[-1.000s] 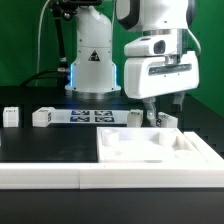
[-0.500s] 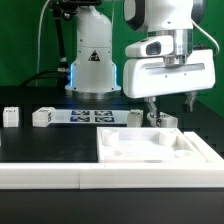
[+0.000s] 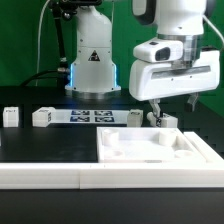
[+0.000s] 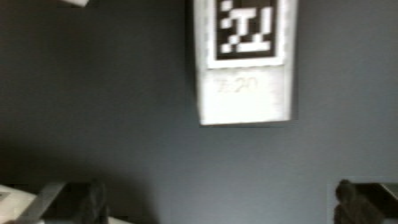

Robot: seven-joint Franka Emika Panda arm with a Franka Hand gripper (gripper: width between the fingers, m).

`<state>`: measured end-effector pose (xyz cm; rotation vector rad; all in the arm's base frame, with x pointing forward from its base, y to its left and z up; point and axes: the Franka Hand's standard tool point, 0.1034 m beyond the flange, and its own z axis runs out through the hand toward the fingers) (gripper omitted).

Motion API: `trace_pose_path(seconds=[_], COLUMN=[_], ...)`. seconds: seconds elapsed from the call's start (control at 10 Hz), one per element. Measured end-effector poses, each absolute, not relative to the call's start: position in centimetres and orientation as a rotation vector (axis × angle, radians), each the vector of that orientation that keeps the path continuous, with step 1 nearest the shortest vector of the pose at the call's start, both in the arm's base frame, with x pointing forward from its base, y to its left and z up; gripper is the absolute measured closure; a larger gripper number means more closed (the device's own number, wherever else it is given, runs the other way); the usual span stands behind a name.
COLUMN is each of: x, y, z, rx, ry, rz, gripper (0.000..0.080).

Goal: Assemble one leg

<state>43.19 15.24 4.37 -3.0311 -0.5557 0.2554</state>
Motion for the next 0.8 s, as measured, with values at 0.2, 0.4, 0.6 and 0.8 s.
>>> trace_pose_path(seconds=[0.2,0.4,0.6,0.8], x=[42.7,41.6,41.0,39.8], y=[15.6,15.5,15.3,15.2], z=[4.2,4.0,3.2,2.7], rx=[-3.022,-3.008,-3.022,-2.995], ry=[-0.556,-0.573,-0.563,-0.553], rz=[0.429,0.661,0.805,1.059], gripper=[0.015,0.015,0.015,0.015])
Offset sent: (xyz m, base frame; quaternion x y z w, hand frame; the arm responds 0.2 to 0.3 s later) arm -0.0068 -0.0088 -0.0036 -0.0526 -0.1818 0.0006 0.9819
